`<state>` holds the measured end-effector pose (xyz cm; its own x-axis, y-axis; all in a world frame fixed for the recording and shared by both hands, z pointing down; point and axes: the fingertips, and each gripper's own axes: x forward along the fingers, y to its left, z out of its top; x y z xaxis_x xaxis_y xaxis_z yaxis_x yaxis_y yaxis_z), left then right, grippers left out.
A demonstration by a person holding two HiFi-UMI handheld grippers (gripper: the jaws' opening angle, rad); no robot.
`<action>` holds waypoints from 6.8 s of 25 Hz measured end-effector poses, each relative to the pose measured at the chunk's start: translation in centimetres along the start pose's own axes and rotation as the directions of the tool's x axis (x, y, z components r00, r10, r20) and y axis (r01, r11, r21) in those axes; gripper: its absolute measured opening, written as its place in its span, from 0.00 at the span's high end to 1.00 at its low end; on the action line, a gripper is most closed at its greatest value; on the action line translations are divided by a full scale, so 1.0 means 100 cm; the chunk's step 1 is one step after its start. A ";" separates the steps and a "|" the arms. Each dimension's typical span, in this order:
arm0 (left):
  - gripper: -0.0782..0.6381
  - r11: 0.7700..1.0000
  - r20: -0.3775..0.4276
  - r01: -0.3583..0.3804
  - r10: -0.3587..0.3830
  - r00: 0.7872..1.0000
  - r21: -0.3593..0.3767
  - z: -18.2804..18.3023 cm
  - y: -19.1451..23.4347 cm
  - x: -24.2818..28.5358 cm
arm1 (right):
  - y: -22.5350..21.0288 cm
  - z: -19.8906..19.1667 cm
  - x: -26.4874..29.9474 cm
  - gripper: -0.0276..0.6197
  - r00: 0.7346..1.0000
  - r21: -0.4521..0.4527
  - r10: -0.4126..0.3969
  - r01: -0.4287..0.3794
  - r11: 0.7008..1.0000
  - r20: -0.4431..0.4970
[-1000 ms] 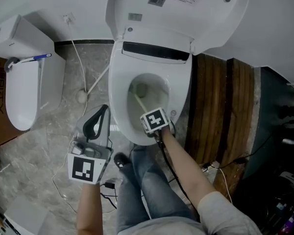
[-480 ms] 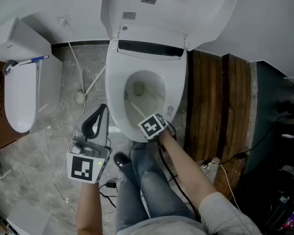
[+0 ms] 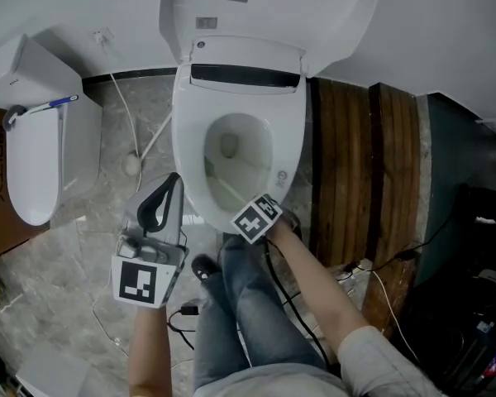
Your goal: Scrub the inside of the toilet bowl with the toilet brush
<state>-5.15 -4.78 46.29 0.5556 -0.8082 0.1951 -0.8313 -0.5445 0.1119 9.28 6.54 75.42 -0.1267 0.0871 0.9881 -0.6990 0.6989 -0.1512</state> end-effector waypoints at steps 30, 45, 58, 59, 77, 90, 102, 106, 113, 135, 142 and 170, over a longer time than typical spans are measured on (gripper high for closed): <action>0.91 0.999 -0.001 0.047 -0.047 0.999 0.022 0.010 -0.020 0.003 | -0.049 -0.073 -0.029 0.90 0.921 -0.597 -0.306 0.108 0.795 -0.240; 0.91 0.999 0.001 0.040 -0.040 0.999 0.021 0.010 -0.011 -0.004 | -0.085 -0.083 -0.048 0.90 0.809 -0.807 -0.525 0.112 0.579 -0.265; 0.90 0.999 0.000 0.030 -0.030 1.000 0.018 0.010 -0.007 -0.004 | -0.124 -0.077 -0.065 0.91 0.660 -0.870 -0.703 0.149 0.469 -0.266; 0.90 0.999 -0.001 0.029 -0.029 1.000 0.018 0.010 -0.006 -0.004 | -0.127 -0.076 -0.066 0.91 0.647 -0.871 -0.715 0.159 0.465 -0.264; 0.91 1.000 -0.009 -0.013 0.013 1.000 -0.001 0.005 0.010 0.007 | -0.178 -0.054 -0.081 0.91 0.468 -0.882 -0.816 0.143 0.449 -0.340; 0.90 0.997 0.010 -0.067 0.067 0.998 -0.023 -0.002 0.036 0.011 | -0.219 -0.039 -0.092 0.91 0.323 -0.888 -0.861 0.108 0.446 -0.393; 0.90 0.990 -0.035 -0.134 0.132 0.991 -0.035 -0.007 0.057 0.019 | -0.243 -0.009 -0.091 0.91 0.315 -0.877 -0.860 0.139 0.460 -0.401; 0.90 0.988 -0.037 -0.152 0.150 0.988 -0.033 -0.007 0.063 0.022 | -0.249 0.001 -0.087 0.91 0.325 -0.873 -0.858 0.151 0.463 -0.398; 0.91 0.983 -0.033 -0.181 0.180 0.983 -0.032 -0.004 0.070 0.024 | -0.250 0.024 -0.062 0.90 0.422 -0.845 -0.838 0.247 0.473 -0.346; 0.90 0.994 0.016 -0.094 0.095 0.995 -0.054 0.003 0.065 0.036 | -0.146 0.006 -0.004 0.90 0.959 0.172 -0.130 0.176 0.969 -0.250; 0.90 0.996 -0.017 -0.061 0.060 0.998 -0.058 -0.004 0.074 0.039 | -0.102 0.013 0.014 0.91 0.993 0.694 0.109 -0.047 0.718 -0.045; 0.90 0.997 -0.071 0.074 -0.076 0.995 -0.038 -0.030 0.100 0.042 | -0.070 0.045 0.057 0.91 0.956 0.190 -0.142 0.194 0.962 -0.257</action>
<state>-11.15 -12.97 51.11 0.6151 -0.7464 0.2542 -0.7879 -0.5937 0.1633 10.32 -1.06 82.00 0.1587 0.1668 0.9731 -0.8312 0.5545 0.0406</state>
